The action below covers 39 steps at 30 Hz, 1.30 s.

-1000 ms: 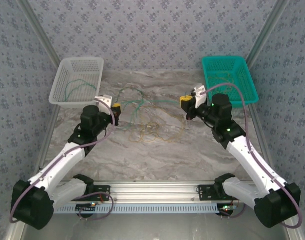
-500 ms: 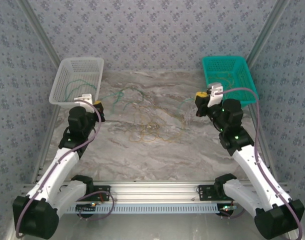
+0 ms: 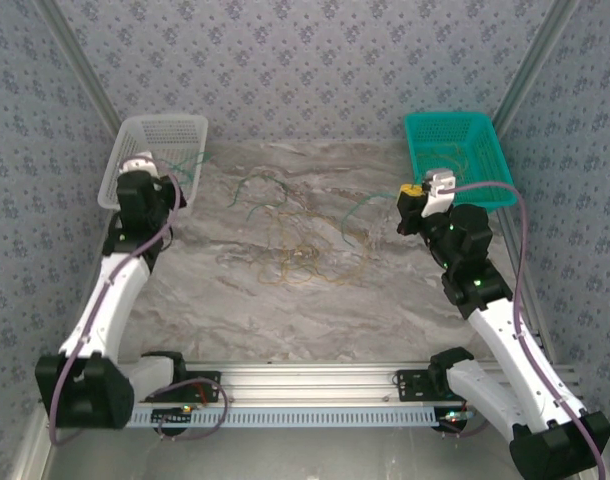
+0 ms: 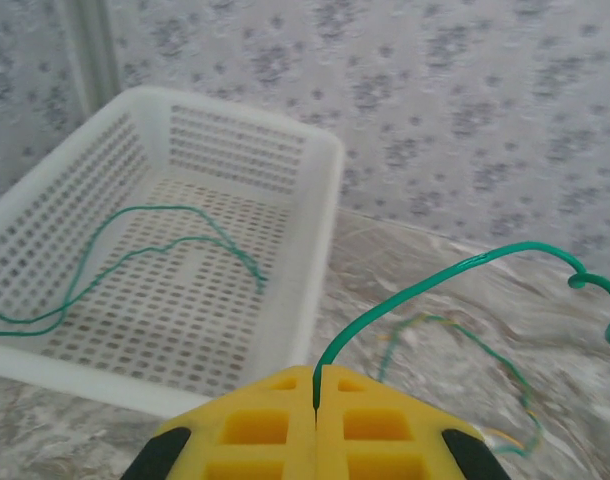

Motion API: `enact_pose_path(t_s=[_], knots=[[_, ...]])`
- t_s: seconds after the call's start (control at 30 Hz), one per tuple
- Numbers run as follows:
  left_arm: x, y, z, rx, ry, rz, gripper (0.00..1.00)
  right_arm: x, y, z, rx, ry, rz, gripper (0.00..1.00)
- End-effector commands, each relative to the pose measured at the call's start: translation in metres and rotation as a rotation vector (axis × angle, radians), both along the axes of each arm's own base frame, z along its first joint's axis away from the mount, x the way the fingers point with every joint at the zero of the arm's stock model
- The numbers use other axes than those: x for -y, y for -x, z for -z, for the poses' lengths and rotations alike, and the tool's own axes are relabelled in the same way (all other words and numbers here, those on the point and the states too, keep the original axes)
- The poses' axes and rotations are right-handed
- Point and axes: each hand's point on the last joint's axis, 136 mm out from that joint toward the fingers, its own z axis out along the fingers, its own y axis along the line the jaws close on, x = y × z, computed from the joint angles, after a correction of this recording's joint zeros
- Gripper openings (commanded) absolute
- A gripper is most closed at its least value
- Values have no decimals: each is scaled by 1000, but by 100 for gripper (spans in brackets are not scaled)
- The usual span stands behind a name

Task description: Untangle the cables

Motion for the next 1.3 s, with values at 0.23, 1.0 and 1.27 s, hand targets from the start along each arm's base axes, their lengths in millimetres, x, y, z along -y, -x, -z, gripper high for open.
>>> enact_pose_path(t_s=[0.23, 1.0, 1.27], knots=[[-63, -70, 24, -230, -40, -183, 0, -20, 20, -7, 60, 1, -130, 0], [-113, -178, 92, -523, -122, -269, 0, -40, 44, -8, 125, 92, -207, 0], [-118, -182, 71, -441, -214, -319, 53, -43, 45, -9, 128, 110, -213, 0]])
